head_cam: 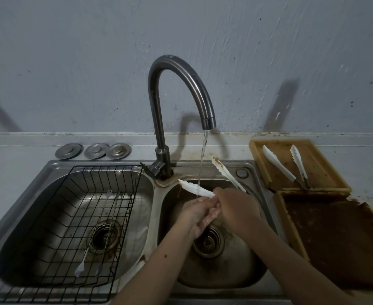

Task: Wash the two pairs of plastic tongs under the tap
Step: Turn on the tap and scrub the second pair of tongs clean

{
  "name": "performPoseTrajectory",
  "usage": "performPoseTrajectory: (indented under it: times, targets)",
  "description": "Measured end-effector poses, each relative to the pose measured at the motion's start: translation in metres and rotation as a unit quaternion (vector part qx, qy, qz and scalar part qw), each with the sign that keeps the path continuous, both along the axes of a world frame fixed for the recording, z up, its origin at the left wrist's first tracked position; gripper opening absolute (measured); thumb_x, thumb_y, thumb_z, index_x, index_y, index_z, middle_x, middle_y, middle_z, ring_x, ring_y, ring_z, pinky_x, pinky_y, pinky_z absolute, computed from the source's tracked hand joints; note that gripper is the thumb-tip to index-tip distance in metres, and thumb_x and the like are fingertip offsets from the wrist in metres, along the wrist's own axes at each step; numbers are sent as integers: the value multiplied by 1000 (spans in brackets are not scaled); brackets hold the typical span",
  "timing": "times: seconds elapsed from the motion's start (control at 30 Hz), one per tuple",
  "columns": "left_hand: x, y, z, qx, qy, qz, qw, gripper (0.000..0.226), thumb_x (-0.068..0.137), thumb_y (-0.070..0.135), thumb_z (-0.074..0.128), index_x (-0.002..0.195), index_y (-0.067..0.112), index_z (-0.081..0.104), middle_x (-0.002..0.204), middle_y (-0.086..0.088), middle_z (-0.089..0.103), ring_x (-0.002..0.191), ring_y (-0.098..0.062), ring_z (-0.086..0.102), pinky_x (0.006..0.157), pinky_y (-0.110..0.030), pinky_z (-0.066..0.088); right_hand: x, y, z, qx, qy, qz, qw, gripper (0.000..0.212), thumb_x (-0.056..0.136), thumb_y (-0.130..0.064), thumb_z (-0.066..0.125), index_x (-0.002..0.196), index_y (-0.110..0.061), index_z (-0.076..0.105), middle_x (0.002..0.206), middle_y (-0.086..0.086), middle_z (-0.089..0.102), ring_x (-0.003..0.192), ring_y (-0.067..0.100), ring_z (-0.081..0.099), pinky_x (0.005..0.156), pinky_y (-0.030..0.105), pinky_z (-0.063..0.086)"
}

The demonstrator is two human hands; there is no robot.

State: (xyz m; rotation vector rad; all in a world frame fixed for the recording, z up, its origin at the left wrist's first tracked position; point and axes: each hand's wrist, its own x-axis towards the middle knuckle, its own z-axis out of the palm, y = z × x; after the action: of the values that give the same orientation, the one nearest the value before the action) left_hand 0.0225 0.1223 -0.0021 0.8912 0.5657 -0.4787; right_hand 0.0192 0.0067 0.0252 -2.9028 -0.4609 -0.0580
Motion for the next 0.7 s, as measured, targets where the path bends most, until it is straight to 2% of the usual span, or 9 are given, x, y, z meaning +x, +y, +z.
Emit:
performPoseTrajectory:
  times: [0.13, 0.23, 0.3, 0.37, 0.47, 0.6, 0.7]
  targets:
    - [6, 8, 1, -17, 5, 56, 998, 22, 85, 13, 63, 100, -4, 65, 79, -14, 74, 70, -16, 72, 55, -25, 59, 6, -15, 6, 22, -6, -8, 1000, 8, 88, -24, 48, 93, -25, 54, 77, -5, 58, 73, 15, 58, 57, 27, 38]
    - [11, 24, -5, -44, 23, 113, 992, 26, 88, 13, 58, 106, -6, 60, 83, -13, 67, 72, -15, 66, 71, -29, 56, 11, -33, 7, 25, 8, -35, 999, 15, 90, -22, 44, 85, -27, 58, 71, -8, 54, 64, 10, 50, 52, 25, 34]
    - [8, 24, -4, -27, 24, 75, 997, 26, 87, 8, 60, 109, -7, 59, 83, -14, 67, 67, -13, 67, 74, -26, 54, 11, -39, 5, 7, 20, -32, 999, 23, 87, -20, 44, 67, -29, 49, 61, -9, 48, 57, 8, 46, 50, 24, 32]
    - [2, 17, -3, -6, 24, 27, 999, 31, 82, 1, 64, 112, -6, 59, 83, -16, 68, 63, -14, 70, 63, -23, 59, 9, -41, 3, -10, 34, -25, 999, 31, 86, -19, 44, 57, -27, 37, 55, -7, 43, 52, 6, 41, 48, 22, 29]
    - [-2, 10, -3, -15, 45, 18, 999, 33, 81, 2, 66, 111, -8, 58, 85, -18, 67, 70, -19, 70, 57, -26, 60, 5, -45, 1, -15, 50, -18, 998, 37, 90, -23, 43, 56, -31, 32, 55, -8, 43, 51, 4, 41, 49, 20, 28]
    - [-2, 13, -3, -23, 75, 36, 996, 30, 85, 10, 64, 108, -8, 58, 82, -16, 67, 68, -21, 69, 51, -27, 59, 1, -56, -1, 12, 53, -33, 998, 28, 93, -25, 40, 68, -28, 52, 60, -5, 53, 59, 7, 51, 60, 25, 43]
    - [-4, 13, -4, -20, 75, 35, 996, 26, 86, 17, 62, 101, -4, 59, 87, -16, 67, 75, -23, 69, 45, -25, 57, 1, -59, -3, 30, 51, -22, 998, 24, 94, -27, 41, 76, -29, 58, 57, -10, 48, 58, 1, 48, 55, 21, 38]
